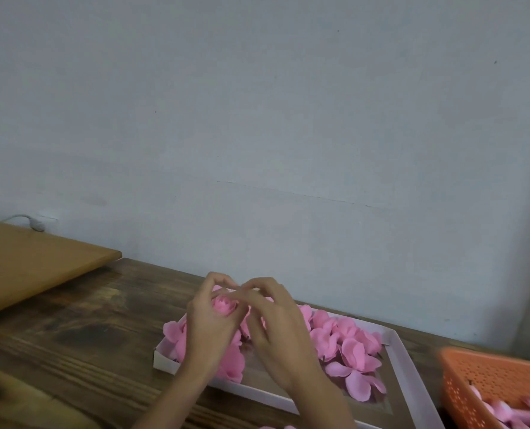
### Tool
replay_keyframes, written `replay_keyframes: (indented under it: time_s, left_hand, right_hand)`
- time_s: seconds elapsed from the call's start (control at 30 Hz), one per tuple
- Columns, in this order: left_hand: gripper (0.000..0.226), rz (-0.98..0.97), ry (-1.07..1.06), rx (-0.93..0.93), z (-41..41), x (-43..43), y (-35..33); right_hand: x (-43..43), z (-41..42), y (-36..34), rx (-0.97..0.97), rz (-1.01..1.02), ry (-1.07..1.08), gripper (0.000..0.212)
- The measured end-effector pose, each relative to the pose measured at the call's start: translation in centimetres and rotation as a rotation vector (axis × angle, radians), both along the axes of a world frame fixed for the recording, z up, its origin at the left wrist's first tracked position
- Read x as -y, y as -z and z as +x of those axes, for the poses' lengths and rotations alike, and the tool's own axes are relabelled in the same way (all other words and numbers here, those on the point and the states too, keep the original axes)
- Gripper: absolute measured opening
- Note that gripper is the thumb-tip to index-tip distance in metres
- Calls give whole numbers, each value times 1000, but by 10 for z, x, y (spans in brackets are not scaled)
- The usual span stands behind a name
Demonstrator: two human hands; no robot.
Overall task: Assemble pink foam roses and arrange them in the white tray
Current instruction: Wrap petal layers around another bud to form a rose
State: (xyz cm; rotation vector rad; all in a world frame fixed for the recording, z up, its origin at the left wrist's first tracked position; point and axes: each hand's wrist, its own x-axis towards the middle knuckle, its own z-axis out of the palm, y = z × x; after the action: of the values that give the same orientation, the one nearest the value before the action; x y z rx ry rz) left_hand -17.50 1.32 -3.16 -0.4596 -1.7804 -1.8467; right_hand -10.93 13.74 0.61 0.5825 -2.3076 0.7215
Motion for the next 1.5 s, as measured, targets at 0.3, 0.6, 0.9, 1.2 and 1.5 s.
replay_keyframes:
  time_s: [0.3, 0.6, 0.9, 1.2, 1.5]
  left_hand:
    - [28, 77, 108, 37, 0, 0, 2]
    - [36, 99, 211, 66, -1, -3, 3]
    - [21, 259, 418, 258, 3, -5, -7]
    - [19, 404, 205, 315, 5, -2, -4]
    - [28, 543, 464, 438, -7, 3, -6]
  right_hand:
    - [2, 4, 0, -52, 37, 42, 30]
    - [1, 3, 3, -76, 81, 87, 28]
    - [-3, -1, 9, -13, 92, 70, 30]
    - [35, -6, 25, 549, -871, -155, 10]
    - [36, -14, 29, 677, -1091, -197, 23]
